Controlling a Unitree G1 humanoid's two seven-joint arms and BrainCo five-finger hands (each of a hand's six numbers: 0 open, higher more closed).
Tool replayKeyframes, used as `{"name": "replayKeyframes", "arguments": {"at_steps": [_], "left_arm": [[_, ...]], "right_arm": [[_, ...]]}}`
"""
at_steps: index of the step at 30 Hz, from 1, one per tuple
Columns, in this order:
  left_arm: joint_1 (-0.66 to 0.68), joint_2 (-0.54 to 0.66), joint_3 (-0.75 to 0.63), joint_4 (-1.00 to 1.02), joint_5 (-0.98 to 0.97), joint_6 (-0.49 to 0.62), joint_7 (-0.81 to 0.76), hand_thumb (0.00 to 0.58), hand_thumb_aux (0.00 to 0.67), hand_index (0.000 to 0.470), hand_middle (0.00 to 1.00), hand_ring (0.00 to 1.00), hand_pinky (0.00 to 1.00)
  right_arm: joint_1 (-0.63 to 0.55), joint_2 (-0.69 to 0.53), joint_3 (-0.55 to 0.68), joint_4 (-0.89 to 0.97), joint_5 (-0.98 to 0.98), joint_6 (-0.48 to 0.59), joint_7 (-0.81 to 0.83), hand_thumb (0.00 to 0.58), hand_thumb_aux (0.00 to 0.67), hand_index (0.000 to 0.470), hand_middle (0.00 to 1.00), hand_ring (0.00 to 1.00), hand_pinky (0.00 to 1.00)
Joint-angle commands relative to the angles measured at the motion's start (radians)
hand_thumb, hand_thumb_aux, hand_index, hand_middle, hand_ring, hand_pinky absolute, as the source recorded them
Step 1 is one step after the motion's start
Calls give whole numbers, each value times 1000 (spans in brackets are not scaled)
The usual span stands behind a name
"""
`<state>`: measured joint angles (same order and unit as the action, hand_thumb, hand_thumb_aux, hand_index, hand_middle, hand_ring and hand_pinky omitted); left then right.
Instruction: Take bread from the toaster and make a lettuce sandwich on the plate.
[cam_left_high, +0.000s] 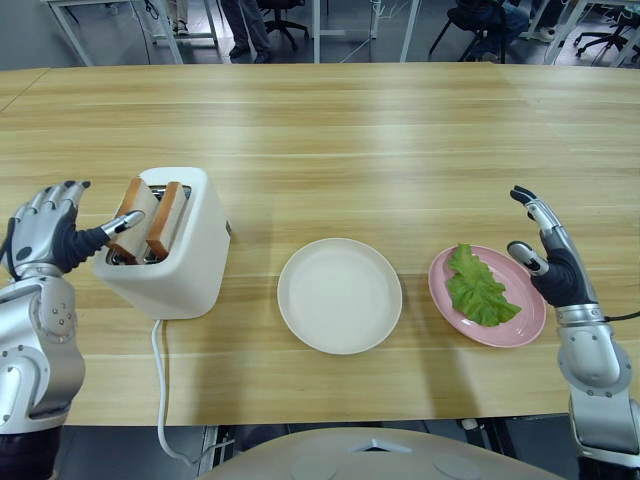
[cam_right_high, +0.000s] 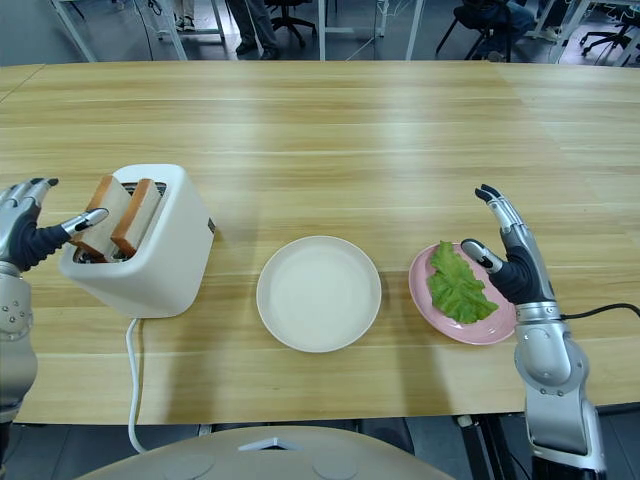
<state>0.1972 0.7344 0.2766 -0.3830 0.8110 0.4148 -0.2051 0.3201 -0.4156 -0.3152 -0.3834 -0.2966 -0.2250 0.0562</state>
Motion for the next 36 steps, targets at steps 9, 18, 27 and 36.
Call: {"name": "replayKeyframes", "arguments": {"at_steps": [9,18,27,36], "left_arm": [[-10,25,-44,29,78,33,-89,382,279,191,0,0,0],[-11,-1,-57,24,56,21,-113,580,670,460,0,0,0],[-44,-116,-30,-38,-95,-47,-71,580,670,460,0,0,0],[-91,-209,130,-132,-259,-95,29,580,670,460,353,353,353]], "right_arm": [[21,-37,-26,18,-49,-23,1,0,0,0,0,0,0],[21,-64,-31,28,-74,-20,5,0,0,0,0,0,0],[43,-140,-8,69,-222,-50,-6,0,0,0,0,0,0],[38,-384,68,257,-658,-57,-133,0,0,0,0,0,0]]}}
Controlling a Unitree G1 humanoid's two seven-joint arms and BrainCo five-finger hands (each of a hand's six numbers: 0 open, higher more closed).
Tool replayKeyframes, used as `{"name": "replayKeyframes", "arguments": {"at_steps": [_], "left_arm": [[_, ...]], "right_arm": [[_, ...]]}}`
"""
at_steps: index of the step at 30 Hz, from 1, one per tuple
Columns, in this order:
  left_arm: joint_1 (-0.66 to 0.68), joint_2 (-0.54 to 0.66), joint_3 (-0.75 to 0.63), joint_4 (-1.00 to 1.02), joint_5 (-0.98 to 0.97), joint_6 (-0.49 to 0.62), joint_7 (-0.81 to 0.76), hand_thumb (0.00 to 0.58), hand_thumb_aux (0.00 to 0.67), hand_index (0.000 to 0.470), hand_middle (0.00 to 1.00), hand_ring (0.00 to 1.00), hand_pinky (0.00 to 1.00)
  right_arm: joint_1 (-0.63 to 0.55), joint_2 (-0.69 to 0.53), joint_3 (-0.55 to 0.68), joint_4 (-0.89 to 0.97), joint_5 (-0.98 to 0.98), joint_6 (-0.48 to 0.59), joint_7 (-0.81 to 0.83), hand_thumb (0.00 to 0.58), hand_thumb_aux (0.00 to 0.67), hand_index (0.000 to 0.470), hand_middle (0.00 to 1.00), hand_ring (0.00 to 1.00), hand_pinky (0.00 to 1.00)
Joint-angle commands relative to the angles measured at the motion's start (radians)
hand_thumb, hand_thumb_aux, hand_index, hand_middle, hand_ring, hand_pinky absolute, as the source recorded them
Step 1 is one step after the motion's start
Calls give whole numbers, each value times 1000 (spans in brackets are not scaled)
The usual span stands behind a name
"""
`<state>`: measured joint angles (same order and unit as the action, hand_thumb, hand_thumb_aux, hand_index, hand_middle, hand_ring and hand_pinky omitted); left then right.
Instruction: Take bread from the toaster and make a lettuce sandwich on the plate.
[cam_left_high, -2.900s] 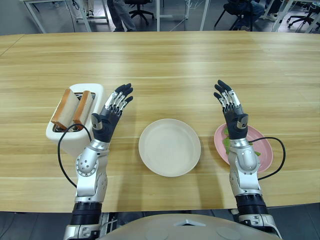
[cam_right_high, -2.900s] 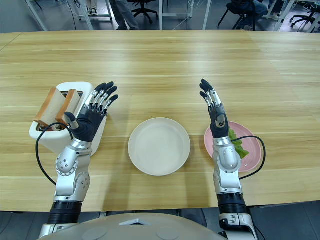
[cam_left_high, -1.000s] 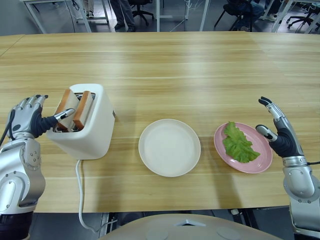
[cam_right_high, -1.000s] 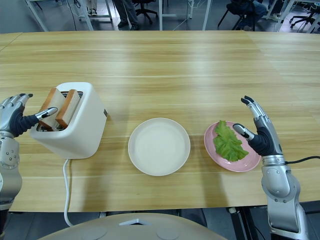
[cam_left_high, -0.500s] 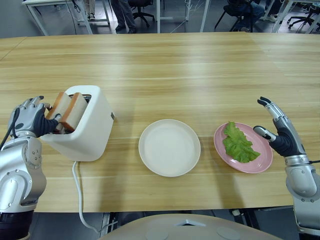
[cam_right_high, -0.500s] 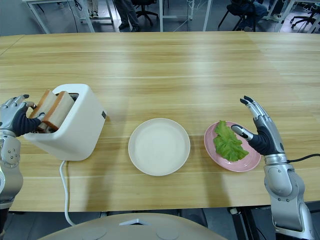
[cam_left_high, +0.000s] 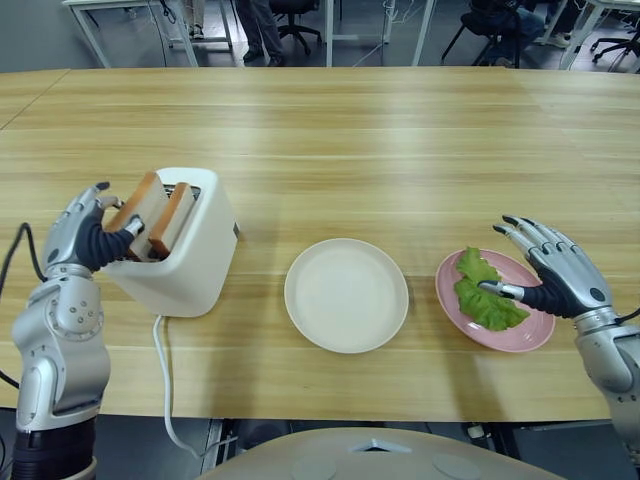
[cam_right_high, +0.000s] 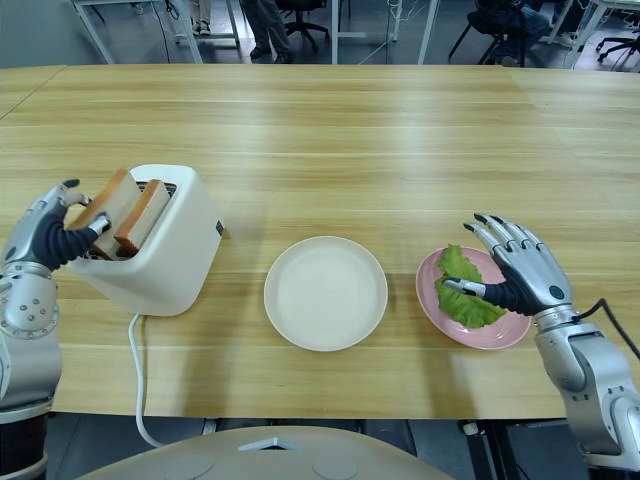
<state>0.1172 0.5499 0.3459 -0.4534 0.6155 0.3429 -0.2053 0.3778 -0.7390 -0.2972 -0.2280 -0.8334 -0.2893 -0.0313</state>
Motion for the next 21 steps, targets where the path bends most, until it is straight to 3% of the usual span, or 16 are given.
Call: {"name": "replayKeyframes", "arguments": {"at_steps": [1,2,3,9,18,19,21], "left_arm": [[-10,-30,76,-73,-76,-26,33,580,670,460,647,647,647],[-11,-35,89,-81,-90,-33,38,580,670,460,886,886,886],[-18,-40,102,-89,-104,-38,44,580,670,460,1000,1000,1000],[-58,-46,160,-146,-181,-56,62,580,670,460,1000,1000,1000],[-183,-16,196,-230,-270,-73,57,580,670,460,1000,1000,1000],[-199,-14,191,-237,-281,-72,54,580,670,460,1000,1000,1000],[-228,-8,167,-248,-294,-71,43,580,670,460,1000,1000,1000]], "right_arm": [[-35,-77,66,132,-140,12,-59,0,0,0,0,0,0],[-49,-92,81,164,-153,14,-70,0,0,0,0,0,0],[-66,-104,97,202,-160,14,-83,0,0,0,0,0,0],[-195,-152,208,497,-167,-20,-199,0,0,0,0,0,0],[-419,-132,451,990,-172,-167,-431,0,0,0,0,0,0],[-436,-127,479,1027,-174,-177,-457,227,147,101,0,0,0],[-460,-121,515,1076,-171,-191,-494,230,150,103,0,0,0]]}}
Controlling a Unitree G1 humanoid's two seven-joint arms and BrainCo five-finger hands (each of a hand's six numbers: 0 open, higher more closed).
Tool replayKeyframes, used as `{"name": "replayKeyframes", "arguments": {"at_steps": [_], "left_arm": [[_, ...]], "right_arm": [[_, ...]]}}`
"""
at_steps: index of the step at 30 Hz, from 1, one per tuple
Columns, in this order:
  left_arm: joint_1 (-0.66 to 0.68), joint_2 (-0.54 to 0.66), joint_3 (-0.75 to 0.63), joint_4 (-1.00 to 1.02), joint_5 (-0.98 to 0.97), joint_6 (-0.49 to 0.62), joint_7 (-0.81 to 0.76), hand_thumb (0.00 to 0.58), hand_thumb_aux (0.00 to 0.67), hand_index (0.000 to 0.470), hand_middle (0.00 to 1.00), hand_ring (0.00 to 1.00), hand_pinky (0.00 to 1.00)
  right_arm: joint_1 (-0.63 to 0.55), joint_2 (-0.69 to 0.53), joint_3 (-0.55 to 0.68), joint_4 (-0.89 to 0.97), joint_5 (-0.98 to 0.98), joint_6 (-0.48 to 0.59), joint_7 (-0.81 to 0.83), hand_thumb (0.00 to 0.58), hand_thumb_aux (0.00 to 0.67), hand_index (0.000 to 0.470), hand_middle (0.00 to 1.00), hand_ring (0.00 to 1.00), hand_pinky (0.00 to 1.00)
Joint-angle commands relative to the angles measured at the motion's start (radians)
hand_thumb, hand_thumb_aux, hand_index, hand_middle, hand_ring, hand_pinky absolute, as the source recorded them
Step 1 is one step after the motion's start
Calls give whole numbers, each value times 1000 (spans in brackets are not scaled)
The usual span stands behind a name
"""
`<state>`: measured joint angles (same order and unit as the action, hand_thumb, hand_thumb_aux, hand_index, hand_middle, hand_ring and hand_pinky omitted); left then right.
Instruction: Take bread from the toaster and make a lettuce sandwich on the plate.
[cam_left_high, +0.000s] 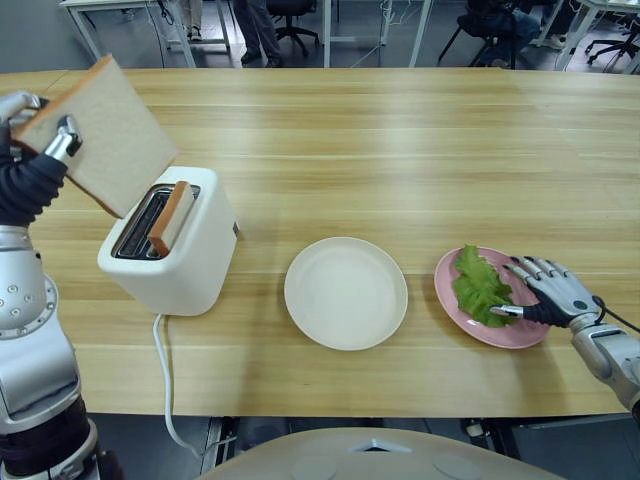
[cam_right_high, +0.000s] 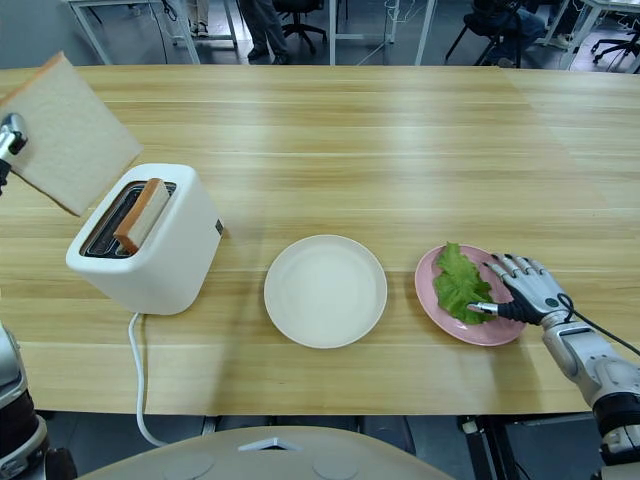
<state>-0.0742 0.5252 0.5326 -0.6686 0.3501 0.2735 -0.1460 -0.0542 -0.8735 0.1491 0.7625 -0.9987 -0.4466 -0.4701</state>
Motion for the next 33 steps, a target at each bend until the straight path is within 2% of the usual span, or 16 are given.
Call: {"name": "replayKeyframes", "arguments": {"at_steps": [1,2,3,4,5,6,7,13,21,26,33], "left_arm": [[-51,18,-36,-38,-35,-1,-23,580,670,460,1000,1000,1000],[-66,19,-57,-41,-39,3,-31,580,670,460,1000,1000,1000],[-80,21,-86,-44,-46,3,-43,580,670,460,1000,1000,1000],[-93,19,-114,-46,-54,7,-53,580,670,460,1000,1000,1000],[-107,15,-142,-48,-60,10,-62,580,670,460,1000,1000,1000],[-119,12,-178,-49,-68,14,-76,580,670,460,1000,1000,1000],[-130,5,-212,-50,-72,19,-86,580,670,460,1000,1000,1000],[-157,-33,-465,-19,-76,36,-166,580,670,460,1000,1000,1000],[-163,-68,-791,161,-107,2,-348,580,670,460,1000,1000,1000],[-196,-83,-902,354,-103,-68,-420,580,670,460,1000,1000,1000],[-236,-153,-961,622,-66,-179,-375,580,670,460,1000,1000,1000]], "right_arm": [[-40,17,86,110,-2,-39,-73,244,160,110,0,0,0],[-52,21,104,132,-1,-42,-90,244,160,110,0,0,0],[-62,22,119,149,0,-44,-105,436,336,231,0,0,0],[-70,22,133,162,2,-47,-117,508,434,298,0,0,0],[-75,21,145,172,5,-50,-128,559,544,373,0,0,0],[-79,20,154,176,6,-53,-143,571,589,404,0,0,0],[-81,18,163,179,10,-56,-154,580,670,460,0,0,0],[-92,-7,188,151,38,-75,-199,580,670,460,0,0,0],[-59,-76,135,-11,107,-81,-218,580,670,460,0,0,0],[-13,-115,59,-205,160,-57,-186,580,670,460,0,0,0],[110,-119,-83,-591,245,6,-31,580,670,460,0,0,0]]}}
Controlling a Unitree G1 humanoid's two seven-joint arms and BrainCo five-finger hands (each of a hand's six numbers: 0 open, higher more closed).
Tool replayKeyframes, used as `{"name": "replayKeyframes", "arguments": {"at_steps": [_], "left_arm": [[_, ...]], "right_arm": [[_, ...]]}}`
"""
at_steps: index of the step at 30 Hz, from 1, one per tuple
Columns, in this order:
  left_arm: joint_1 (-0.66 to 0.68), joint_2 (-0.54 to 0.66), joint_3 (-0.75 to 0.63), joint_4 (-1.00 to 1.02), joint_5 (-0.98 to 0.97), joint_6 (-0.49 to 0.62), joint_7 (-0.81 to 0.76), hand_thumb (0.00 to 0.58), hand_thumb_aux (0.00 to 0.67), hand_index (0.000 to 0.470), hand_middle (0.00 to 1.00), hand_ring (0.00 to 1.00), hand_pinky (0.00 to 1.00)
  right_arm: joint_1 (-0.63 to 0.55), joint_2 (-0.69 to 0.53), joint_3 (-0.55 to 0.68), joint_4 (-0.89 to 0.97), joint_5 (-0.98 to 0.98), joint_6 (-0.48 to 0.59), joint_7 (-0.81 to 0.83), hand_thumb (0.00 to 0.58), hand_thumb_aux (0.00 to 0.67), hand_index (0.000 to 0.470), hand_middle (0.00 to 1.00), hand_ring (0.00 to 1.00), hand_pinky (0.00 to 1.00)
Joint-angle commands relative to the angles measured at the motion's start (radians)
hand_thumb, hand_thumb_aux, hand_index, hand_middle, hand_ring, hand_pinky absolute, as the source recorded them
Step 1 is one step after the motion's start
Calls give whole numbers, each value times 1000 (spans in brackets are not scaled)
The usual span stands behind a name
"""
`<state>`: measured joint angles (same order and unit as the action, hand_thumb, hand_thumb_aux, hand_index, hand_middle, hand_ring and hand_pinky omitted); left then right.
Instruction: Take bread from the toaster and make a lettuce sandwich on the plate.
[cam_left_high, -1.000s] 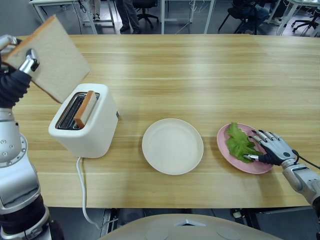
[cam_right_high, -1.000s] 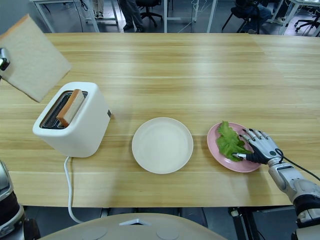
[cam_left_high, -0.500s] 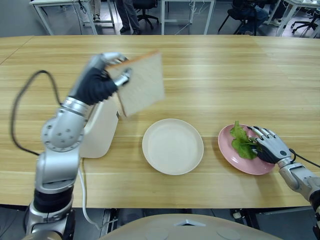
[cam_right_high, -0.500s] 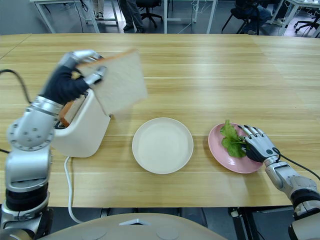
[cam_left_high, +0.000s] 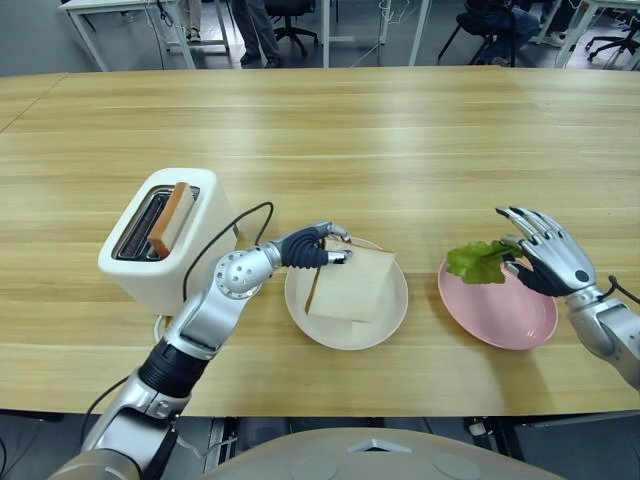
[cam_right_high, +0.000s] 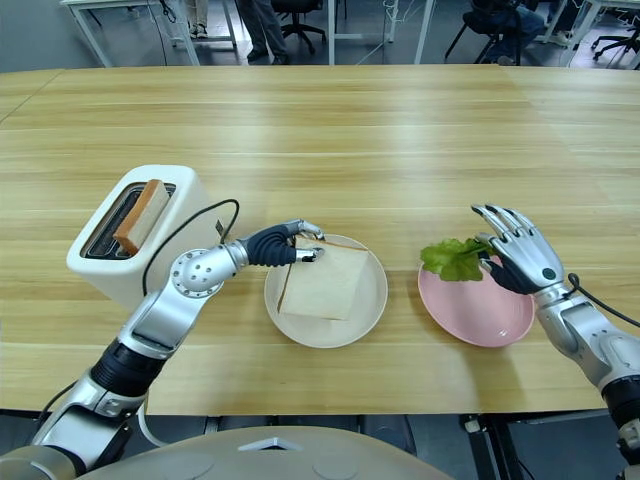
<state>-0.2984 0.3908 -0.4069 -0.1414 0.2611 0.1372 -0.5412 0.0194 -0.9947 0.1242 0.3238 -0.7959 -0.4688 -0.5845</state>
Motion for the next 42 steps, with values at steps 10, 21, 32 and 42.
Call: {"name": "replayKeyframes", "arguments": {"at_steps": [10,21,32,42], "left_arm": [[-31,-66,-97,362,213,-228,208,187,118,81,922,922,922],[-78,1,-110,330,485,-358,471,0,0,0,0,0,0],[9,98,159,-19,540,-256,582,0,0,0,0,0,0],[222,139,454,-441,542,-102,451,0,0,0,0,0,0]], "right_arm": [[47,123,-102,-429,133,48,304,580,670,460,0,0,0],[-54,282,19,-451,143,57,556,580,670,460,0,0,0],[-91,329,109,-505,247,140,894,580,670,460,0,0,0],[-230,375,234,-380,101,145,962,580,670,460,0,0,0]]}}
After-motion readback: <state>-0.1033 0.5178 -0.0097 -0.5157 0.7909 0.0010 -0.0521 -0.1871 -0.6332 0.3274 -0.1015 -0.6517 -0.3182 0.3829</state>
